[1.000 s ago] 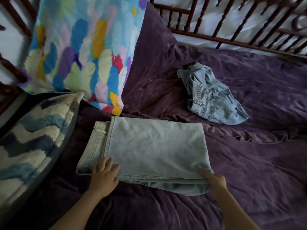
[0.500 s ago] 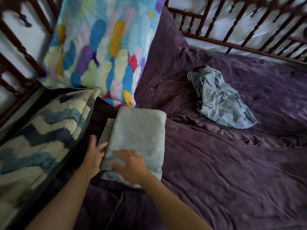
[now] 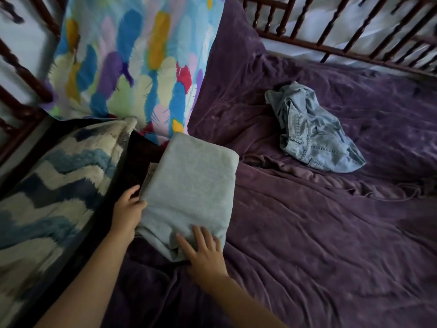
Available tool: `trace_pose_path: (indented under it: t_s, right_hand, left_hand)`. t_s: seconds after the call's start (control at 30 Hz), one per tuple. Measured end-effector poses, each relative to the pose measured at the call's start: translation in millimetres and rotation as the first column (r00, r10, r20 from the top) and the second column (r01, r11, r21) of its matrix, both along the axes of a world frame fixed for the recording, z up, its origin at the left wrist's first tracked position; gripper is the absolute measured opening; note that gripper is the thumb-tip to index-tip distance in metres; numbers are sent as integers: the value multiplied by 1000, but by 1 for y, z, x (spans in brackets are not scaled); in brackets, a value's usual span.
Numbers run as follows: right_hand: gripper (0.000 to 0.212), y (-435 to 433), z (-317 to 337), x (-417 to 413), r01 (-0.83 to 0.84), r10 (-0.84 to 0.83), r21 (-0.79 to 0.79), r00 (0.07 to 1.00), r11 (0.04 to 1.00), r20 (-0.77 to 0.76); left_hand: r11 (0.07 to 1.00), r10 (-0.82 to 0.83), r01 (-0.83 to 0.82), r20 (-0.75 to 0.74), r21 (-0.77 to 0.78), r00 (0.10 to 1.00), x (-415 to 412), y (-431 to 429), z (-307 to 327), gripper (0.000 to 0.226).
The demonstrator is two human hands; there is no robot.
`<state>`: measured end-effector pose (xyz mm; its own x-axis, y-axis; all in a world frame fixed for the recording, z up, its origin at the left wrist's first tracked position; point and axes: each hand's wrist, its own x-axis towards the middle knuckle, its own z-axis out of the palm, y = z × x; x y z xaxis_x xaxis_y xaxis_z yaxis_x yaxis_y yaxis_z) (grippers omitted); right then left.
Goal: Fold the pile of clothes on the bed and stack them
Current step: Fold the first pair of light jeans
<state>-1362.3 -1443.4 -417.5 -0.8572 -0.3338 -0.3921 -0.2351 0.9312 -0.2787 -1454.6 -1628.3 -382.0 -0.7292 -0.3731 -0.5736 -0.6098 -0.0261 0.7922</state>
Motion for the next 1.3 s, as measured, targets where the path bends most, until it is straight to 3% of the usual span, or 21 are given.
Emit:
trace_pose_path:
  t_s: [0.07, 0.13, 0.2, 0.27, 0.33, 0.43, 0.5, 0.57, 0.63, 0.7, 0.73, 0.77, 0.83, 0.9, 0.97, 1.07, 1.17, 1.23, 1.3]
  right_hand:
    - [142, -2, -14, -1, 103, -100, -39, 992, 994, 80]
    - [150, 6, -27, -3, 107, -101, -58, 990, 993, 96]
    - [152, 10, -33, -3, 66, -60, -62, 993, 996, 100]
    - [153, 12, -35, -6, 19, -15, -50, 997, 999, 77]
    - [151, 14, -35, -9, -70, 70, -15, 997, 997, 16]
    - [143, 12, -41, -11, -153, 154, 33, 987, 988, -42]
    - [118, 15, -43, -12, -182, 184, 56, 982, 982, -38]
    - [63, 18, -41, -14, -196, 189, -13, 958, 980, -216]
    - [47, 14, -25, -31, -100, 32, -203, 949, 974, -313]
    - [28, 2, -4, -65, -18, -98, -269, 906, 963, -411]
    - [31, -7, 6, -85, -27, -85, -229, 881, 973, -466]
    - [53, -17, 19, -106, -79, 1, -150, 888, 986, -460]
    - [76, -31, 38, -143, -333, 348, 100, 892, 938, -289]
    - [63, -37, 49, -169, -528, 583, 293, 800, 797, -143]
    - [48, -43, 53, -186, -597, 670, 360, 732, 717, -121]
    - [48, -55, 51, -203, -584, 664, 397, 742, 708, -93]
    - [45, -62, 46, -200, -515, 603, 417, 790, 749, -109]
    - [41, -62, 39, -192, -451, 538, 403, 833, 796, -131]
    - [41, -61, 37, -183, -362, 433, 348, 888, 865, -153]
  left_hand:
    - [996, -94, 91, 144, 25, 985, 13, -3, -10, 52]
    - [958, -283, 287, 213, 13, 935, 28, 5, -17, 56]
    - [928, -347, 364, 169, -77, 922, 33, 8, -19, 56]
    - [958, -280, 284, 72, -46, 957, 30, 0, -18, 54]
    - [982, -157, 156, -2, 110, 988, 27, -11, -14, 51]
    - [964, -47, 46, -3, 261, 999, 31, -20, -11, 50]
    - [967, -36, 28, 25, 253, 999, 35, -22, -16, 52]
    - [986, -98, 93, 31, 137, 995, 37, -20, -23, 52]
    - [992, -124, 124, 15, 19, 992, 36, -17, -23, 45]
    - [987, -154, 152, -31, -45, 988, 37, -10, -19, 35]
    - [985, -173, 171, -66, -40, 983, 39, -7, -17, 34]
    - [982, -189, 188, -94, -25, 977, 41, -5, -13, 36]
    - [982, -188, 190, -130, 7, 974, 46, -2, -5, 48]
    - [983, -173, 181, -154, 39, 973, 49, -4, -2, 52]
    - [976, -190, 202, -147, 76, 971, 52, -6, -2, 53]
    - [978, -191, 197, -81, 66, 978, 52, -12, -3, 35]
    - [938, -320, 323, 40, -130, 946, 48, -26, -7, 24]
    - [889, -396, 417, 141, -188, 907, 48, -32, -10, 52]
    - [915, -358, 377, 144, -140, 923, 47, -30, -15, 49]
